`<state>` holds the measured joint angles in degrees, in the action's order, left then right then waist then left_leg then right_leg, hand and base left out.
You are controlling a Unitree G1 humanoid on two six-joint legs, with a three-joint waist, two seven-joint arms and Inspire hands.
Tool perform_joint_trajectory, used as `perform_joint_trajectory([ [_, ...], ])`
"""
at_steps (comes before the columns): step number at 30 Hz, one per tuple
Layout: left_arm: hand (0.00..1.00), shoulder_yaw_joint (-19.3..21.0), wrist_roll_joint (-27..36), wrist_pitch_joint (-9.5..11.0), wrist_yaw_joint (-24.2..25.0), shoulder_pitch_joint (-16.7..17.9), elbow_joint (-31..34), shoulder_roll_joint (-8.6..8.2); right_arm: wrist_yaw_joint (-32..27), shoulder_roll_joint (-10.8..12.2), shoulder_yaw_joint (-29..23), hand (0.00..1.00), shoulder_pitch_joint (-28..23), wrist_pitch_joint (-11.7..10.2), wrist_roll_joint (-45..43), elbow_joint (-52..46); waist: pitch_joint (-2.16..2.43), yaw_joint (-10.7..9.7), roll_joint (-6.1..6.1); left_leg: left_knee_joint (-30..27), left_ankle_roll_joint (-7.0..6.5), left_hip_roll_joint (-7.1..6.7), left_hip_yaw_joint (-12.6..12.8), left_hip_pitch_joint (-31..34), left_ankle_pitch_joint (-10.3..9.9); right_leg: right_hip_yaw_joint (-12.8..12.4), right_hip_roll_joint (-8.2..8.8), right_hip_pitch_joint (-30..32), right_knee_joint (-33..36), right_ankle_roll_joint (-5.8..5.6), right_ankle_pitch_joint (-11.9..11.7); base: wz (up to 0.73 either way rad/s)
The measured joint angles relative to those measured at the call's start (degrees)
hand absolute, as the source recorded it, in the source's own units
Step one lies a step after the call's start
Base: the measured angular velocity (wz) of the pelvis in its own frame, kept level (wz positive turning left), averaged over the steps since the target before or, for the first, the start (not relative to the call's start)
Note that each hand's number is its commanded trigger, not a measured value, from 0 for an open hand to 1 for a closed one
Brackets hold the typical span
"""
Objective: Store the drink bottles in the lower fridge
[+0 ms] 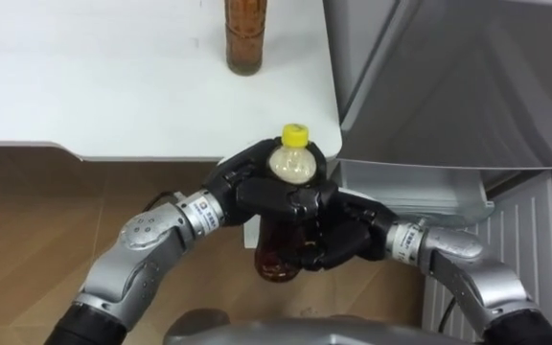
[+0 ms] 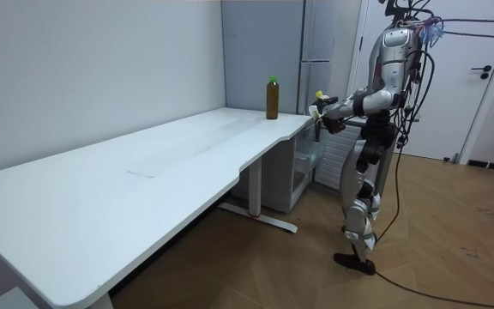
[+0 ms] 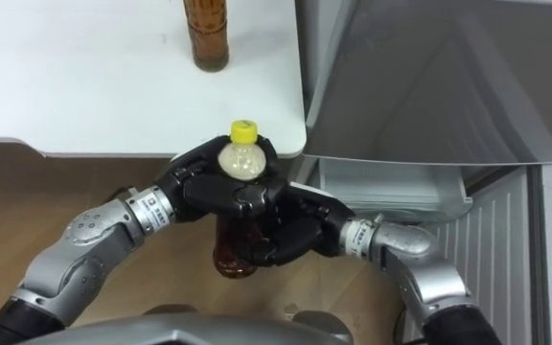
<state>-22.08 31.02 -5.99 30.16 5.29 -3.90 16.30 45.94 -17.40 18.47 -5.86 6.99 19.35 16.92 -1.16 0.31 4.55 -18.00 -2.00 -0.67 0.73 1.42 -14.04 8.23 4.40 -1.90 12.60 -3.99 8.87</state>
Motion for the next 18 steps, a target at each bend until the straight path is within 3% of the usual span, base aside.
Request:
perform_joint_trajectory([
  [1,0.00,0.00,-0.03,0.00,0.00,0.00,0.00,0.00,-0.13,-0.03,0.10,1.00,-0.09,0.00,0.28,0.00,0.01,-0.01,-0.11,0.00,0.00,0.00,0.00,0.00,0.00,-0.01,0.00,0.00,-0.01,0.00,0.00,0.00],
  [8,0.00,0.15,-0.09,0.16,-0.25,-0.10,0.23,-0.19,-0.44,0.50,0.53,1.00,-0.32,-1.48,3.41,3.18,0.15,-0.21,-0.86,-0.53,0.00,0.04,0.19,-0.09,0.01,-0.12,-0.06,-0.09,0.00,0.00,0.00,0.00],
  [14,0.00,1.72,-0.36,2.23,-0.62,-0.24,0.89,-0.53,-0.81,2.48,0.43,1.00,-2.73,-1.50,5.36,3.27,0.08,-0.47,-1.04,-0.20,0.01,0.26,0.29,-1.06,-0.01,-0.23,-0.07,-1.06,0.02,0.06,-0.04,0.00],
  [17,0.00,3.15,-0.71,2.91,-1.30,-0.27,5.83,-0.99,-0.63,2.50,0.46,1.00,-3.64,-1.51,6.60,3.03,0.07,-0.22,-1.07,-0.33,0.03,-0.05,0.06,-0.93,-0.01,-0.25,-0.08,-1.02,0.02,0.09,-0.05,0.00],
  [18,0.00,3.66,-1.03,3.99,-1.71,-0.44,7.73,-1.14,-0.44,2.30,0.48,1.00,-3.81,-1.55,7.58,2.99,0.02,-0.19,-1.14,-0.36,0.03,-0.05,0.09,-0.87,-0.01,-0.23,-0.08,-1.00,0.02,0.10,-0.06,0.00],
])
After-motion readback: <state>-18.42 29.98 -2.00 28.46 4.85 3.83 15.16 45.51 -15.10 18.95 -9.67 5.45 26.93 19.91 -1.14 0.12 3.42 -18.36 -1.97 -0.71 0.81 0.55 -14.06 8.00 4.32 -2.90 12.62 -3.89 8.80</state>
